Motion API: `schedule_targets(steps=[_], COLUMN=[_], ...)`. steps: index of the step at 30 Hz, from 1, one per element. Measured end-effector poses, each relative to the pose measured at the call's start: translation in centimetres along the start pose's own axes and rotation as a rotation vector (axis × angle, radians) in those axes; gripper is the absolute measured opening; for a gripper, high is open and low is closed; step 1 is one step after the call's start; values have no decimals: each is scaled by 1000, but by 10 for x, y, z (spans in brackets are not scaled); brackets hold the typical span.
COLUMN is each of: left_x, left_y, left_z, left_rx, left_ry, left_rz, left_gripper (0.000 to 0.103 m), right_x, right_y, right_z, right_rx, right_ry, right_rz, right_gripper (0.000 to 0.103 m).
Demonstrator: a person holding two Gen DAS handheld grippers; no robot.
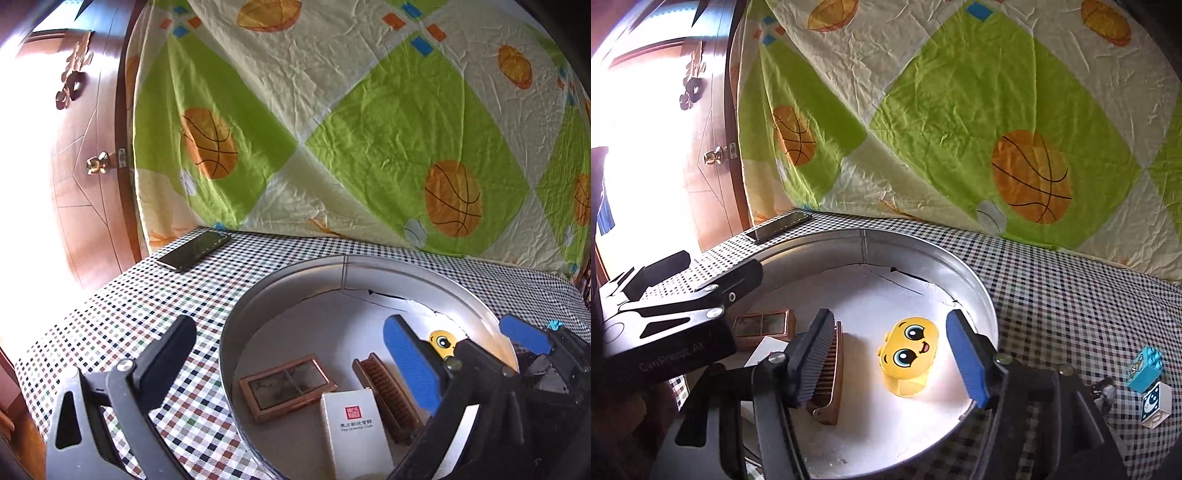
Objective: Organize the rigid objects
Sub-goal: 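Open the left tool to drop the picture into the tin while the right tool releases the bar inside, then grasp the yellow block with the left tool while the right tool grasps the white charger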
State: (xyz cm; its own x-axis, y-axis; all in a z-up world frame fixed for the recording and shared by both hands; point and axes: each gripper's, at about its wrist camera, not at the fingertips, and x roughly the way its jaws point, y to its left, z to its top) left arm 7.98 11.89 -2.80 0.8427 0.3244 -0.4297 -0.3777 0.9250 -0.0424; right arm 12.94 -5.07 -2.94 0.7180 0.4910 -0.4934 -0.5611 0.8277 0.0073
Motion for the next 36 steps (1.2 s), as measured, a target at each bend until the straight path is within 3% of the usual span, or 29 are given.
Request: schedule_targets(steps=[13, 22, 30, 36], left_x=[-34, -56, -70, -72], left_y=[-29, -72, -118, -150], left_z=[-1, -20, -38, -49], left_rx=[10, 55, 141, 224], left_ry=[-46, -47, -17, 16], left_rz=[-50, -169, -294, -341], left_gripper=[103, 103, 103, 103], right_x=[-36, -84, -123, -125], right_y=[-25, -80, -146, -170], right_z=[-14, -43, -82, -92], right_rx=[-8, 19, 69, 115], right_ry=[-4, -14, 93, 173], right_rz=[-4, -108, -209, -157], right_gripper=[68, 68, 68, 68])
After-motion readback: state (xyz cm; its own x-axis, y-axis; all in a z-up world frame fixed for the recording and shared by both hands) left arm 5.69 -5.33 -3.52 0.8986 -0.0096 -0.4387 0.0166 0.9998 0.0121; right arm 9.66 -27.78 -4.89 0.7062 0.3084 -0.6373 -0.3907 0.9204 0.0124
